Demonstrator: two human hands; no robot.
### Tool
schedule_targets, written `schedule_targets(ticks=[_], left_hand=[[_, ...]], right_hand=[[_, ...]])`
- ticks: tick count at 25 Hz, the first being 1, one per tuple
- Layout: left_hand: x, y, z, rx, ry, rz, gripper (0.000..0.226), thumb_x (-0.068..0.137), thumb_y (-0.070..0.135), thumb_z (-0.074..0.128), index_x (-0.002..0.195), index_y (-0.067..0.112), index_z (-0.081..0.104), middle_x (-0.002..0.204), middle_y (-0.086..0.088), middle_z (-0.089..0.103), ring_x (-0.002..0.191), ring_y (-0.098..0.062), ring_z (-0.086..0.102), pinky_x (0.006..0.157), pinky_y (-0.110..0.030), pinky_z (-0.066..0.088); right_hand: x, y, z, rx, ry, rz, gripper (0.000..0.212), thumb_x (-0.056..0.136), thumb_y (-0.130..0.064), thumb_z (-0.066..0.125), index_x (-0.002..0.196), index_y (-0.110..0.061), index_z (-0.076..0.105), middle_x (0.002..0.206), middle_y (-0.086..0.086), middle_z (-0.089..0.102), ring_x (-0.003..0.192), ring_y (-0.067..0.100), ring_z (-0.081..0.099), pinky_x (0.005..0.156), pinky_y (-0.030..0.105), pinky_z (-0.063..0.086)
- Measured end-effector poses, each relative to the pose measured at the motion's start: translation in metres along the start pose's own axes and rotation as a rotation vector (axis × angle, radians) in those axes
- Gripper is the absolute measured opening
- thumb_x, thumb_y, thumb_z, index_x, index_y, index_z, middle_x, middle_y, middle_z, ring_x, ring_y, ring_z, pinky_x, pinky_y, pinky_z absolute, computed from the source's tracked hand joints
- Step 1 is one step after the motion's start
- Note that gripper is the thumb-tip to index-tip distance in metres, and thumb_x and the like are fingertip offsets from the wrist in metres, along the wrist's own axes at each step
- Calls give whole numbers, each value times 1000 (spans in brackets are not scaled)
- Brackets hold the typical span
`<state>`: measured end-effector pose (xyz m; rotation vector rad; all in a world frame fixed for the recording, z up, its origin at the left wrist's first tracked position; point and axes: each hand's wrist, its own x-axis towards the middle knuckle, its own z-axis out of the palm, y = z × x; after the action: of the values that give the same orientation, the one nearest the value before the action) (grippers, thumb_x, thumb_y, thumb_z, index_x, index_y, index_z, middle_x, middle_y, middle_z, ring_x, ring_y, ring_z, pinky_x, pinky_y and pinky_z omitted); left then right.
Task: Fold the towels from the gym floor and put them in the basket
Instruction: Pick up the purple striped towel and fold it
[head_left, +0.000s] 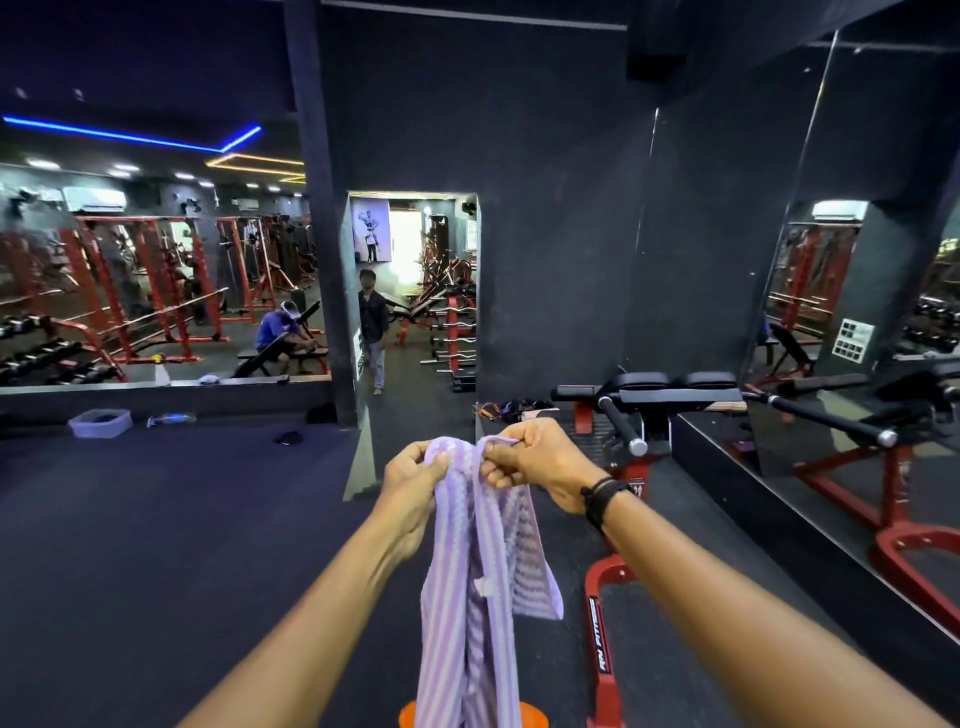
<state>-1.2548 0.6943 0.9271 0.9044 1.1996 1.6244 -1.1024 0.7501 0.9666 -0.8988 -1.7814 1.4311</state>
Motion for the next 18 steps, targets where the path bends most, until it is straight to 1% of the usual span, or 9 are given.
schedule_targets(ticks=[2, 5, 8, 10, 11, 13, 15, 16, 18], left_hand=[[-4, 1, 6, -16, -5, 9, 11, 97, 5, 50, 106, 4, 56, 89, -9, 66, 70, -11, 65, 66, -24, 55], [-14, 2, 20, -59, -43, 3, 10, 97, 5, 48, 100, 6, 57, 80, -8, 65, 62, -7, 64, 62, -22, 55], [-27, 5, 33, -65, -71, 60, 10, 94, 17, 57, 96, 8, 61, 78, -5, 66, 63, -7, 63, 58, -19, 52], [-31, 4, 33, -15, -104, 149, 12, 91, 12, 60, 98, 5, 67, 81, -6, 71, 67, -6, 66, 59, -16, 51], [-32, 5, 31, -2, -94, 164, 13, 92, 8, 59, 99, 3, 68, 82, -7, 72, 68, -6, 67, 60, -15, 52], [-28, 8, 24, 20, -15, 167, 15, 94, 4, 54, 97, 1, 68, 78, -5, 72, 64, -4, 65, 59, -15, 52], [-22, 17, 19, 45, 39, 178, 19, 97, 5, 50, 89, 5, 68, 69, 2, 70, 58, -1, 62, 56, -15, 50], [-18, 25, 17, 34, 46, 175, 21, 98, 7, 49, 86, 9, 67, 67, 4, 69, 57, -1, 61, 55, -16, 50], [-9, 44, 12, -32, 47, 164, 23, 99, 13, 48, 83, 13, 64, 64, 6, 68, 55, -3, 60, 54, -19, 50]], right_hand=[[-2, -3, 6, 14, 31, 48, 14, 92, -7, 60, 81, 1, 65, 62, 7, 65, 43, 5, 57, 46, 15, 49], [-5, -7, 11, 36, 74, 88, 19, 92, -7, 60, 74, -1, 63, 55, 4, 63, 39, 4, 54, 41, 14, 46], [-6, -8, 16, 23, 112, 98, 19, 89, -10, 65, 72, -2, 63, 55, 5, 61, 38, 5, 52, 39, 15, 45], [-7, -9, 13, 15, 62, 123, 19, 88, -13, 66, 72, -4, 62, 56, 4, 59, 39, 4, 50, 39, 15, 43], [-8, -10, 8, -12, -13, 139, 20, 90, -17, 65, 72, -8, 62, 57, 1, 59, 40, 3, 49, 39, 14, 41], [-11, -8, -10, -208, -201, 153, 23, 90, -31, 63, 72, -17, 62, 59, -3, 52, 45, 6, 39, 40, 15, 31], [-15, 0, -26, -599, -350, 149, 26, 82, -46, 69, 73, -22, 67, 62, 1, 42, 52, 15, 30, 44, 22, 22], [-15, 8, -30, -799, -411, 170, 28, 77, -51, 73, 73, -23, 69, 63, 1, 40, 55, 18, 29, 46, 25, 22], [-19, 28, -32, -1122, -497, 242, 35, 74, -49, 76, 66, -16, 67, 57, -6, 42, 52, 14, 33, 48, 26, 27]])
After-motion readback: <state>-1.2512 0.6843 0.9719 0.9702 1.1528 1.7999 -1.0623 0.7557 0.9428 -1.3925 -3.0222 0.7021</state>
